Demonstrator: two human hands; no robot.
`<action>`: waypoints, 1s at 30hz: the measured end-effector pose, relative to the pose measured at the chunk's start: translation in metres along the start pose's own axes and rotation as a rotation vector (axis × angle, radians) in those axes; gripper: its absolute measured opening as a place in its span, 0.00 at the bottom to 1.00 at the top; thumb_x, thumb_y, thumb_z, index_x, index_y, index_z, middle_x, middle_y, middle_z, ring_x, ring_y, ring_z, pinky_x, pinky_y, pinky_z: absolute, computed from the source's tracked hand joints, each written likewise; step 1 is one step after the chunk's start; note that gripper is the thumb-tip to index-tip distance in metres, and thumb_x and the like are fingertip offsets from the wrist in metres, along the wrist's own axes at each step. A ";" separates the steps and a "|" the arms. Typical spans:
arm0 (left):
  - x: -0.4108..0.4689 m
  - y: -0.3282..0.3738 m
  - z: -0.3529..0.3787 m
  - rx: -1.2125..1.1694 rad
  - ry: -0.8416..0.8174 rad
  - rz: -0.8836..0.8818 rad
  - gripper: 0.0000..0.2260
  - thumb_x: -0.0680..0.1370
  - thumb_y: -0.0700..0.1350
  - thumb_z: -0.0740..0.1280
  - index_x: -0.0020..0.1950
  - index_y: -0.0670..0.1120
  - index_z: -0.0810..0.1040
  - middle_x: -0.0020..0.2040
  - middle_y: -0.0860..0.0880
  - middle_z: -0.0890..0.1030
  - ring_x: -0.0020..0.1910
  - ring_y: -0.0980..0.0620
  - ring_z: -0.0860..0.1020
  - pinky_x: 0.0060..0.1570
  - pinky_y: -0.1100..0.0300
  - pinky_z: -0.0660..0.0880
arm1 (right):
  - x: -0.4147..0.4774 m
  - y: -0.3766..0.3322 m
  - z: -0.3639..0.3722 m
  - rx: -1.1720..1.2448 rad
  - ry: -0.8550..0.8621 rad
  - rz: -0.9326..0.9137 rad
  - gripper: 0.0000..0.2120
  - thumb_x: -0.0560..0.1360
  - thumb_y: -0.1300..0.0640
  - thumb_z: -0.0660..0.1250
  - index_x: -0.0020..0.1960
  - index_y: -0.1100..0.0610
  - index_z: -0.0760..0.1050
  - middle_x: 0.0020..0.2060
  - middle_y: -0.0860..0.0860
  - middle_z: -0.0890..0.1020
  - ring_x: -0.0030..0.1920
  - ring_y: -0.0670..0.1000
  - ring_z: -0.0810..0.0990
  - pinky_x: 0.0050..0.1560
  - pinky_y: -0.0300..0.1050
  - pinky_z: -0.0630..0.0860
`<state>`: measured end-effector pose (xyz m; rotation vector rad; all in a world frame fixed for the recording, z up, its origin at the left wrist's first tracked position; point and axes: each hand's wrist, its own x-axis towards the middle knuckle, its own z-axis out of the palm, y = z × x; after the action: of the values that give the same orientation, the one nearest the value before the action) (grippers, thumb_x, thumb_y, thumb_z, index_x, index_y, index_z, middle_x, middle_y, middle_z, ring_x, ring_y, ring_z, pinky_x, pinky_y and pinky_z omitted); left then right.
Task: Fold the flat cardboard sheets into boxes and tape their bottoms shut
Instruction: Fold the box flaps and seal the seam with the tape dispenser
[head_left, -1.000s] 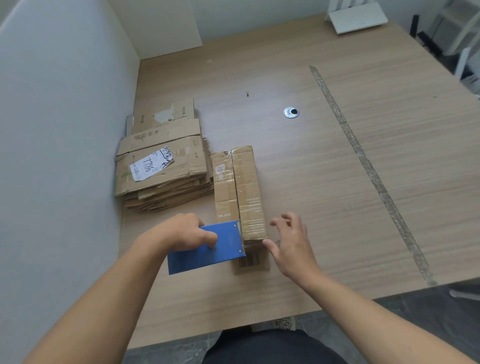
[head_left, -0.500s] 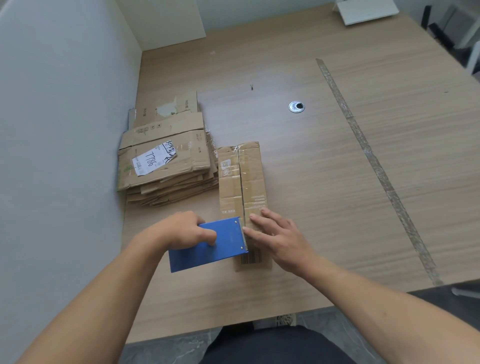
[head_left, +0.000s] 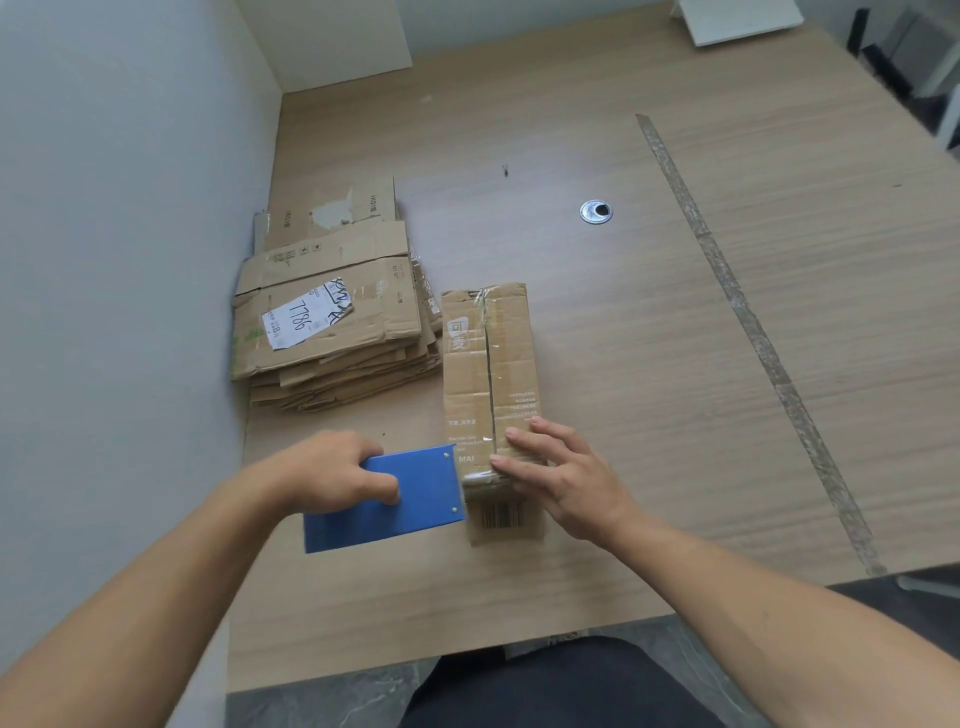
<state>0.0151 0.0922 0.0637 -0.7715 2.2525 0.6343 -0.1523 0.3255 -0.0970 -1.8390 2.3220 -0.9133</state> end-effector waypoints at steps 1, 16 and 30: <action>-0.003 -0.009 -0.004 0.017 0.015 -0.011 0.18 0.62 0.63 0.63 0.38 0.50 0.76 0.38 0.51 0.78 0.40 0.53 0.75 0.37 0.56 0.68 | 0.001 0.000 0.000 0.014 0.003 -0.007 0.16 0.80 0.47 0.60 0.65 0.43 0.77 0.66 0.49 0.78 0.68 0.55 0.70 0.61 0.52 0.76; 0.012 -0.037 0.012 -0.031 0.027 -0.048 0.17 0.62 0.62 0.63 0.41 0.51 0.77 0.41 0.51 0.79 0.40 0.54 0.75 0.37 0.57 0.67 | 0.000 0.000 -0.001 0.050 -0.039 0.011 0.17 0.79 0.47 0.59 0.66 0.42 0.76 0.68 0.49 0.76 0.70 0.55 0.69 0.64 0.51 0.76; 0.030 -0.044 0.026 0.019 0.130 -0.001 0.15 0.62 0.61 0.62 0.39 0.51 0.74 0.38 0.52 0.78 0.40 0.52 0.76 0.37 0.55 0.73 | 0.005 -0.002 -0.007 0.067 -0.106 0.026 0.17 0.78 0.47 0.60 0.64 0.43 0.78 0.67 0.50 0.76 0.69 0.56 0.69 0.65 0.51 0.74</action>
<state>0.0378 0.0671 0.0151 -0.8255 2.3724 0.5766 -0.1549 0.3241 -0.0887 -1.7819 2.2198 -0.8568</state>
